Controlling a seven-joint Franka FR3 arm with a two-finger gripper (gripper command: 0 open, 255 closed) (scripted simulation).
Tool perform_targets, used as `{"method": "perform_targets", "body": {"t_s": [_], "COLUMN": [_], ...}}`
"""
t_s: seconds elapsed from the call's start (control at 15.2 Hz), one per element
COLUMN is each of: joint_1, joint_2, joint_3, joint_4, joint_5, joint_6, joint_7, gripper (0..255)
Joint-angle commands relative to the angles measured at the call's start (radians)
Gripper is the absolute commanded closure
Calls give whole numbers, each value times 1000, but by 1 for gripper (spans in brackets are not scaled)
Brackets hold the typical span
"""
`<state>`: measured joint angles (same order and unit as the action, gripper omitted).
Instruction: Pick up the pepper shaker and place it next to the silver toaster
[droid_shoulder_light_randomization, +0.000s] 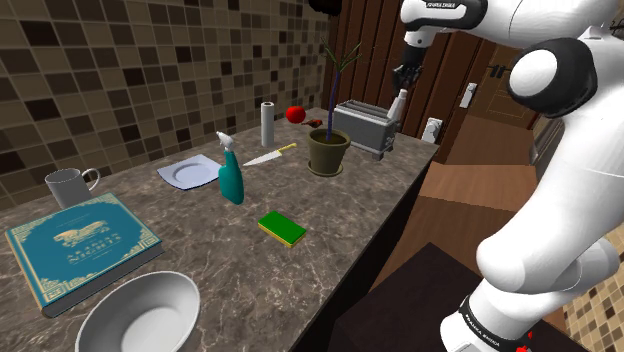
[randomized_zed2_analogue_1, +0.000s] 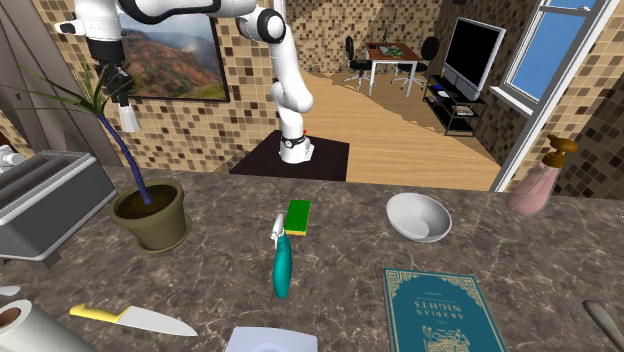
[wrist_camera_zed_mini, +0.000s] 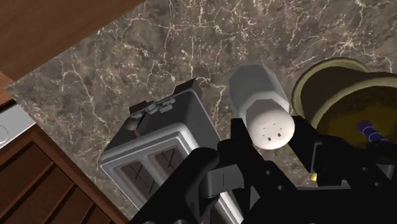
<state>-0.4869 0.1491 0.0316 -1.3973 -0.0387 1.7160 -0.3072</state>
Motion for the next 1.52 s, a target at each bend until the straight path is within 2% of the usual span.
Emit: {"method": "perform_targets", "body": {"t_s": [0.0, 0.2, 1.45], "joint_1": [-26, -63, -63], "joint_2": [38, 98, 46], "joint_3": [-18, -38, -38], "joint_4": [55, 139, -191], "joint_5": [9, 24, 22], "joint_6": [-16, -38, 240], "joint_7": [-46, -104, -99], "gripper": [255, 255, 255]}}
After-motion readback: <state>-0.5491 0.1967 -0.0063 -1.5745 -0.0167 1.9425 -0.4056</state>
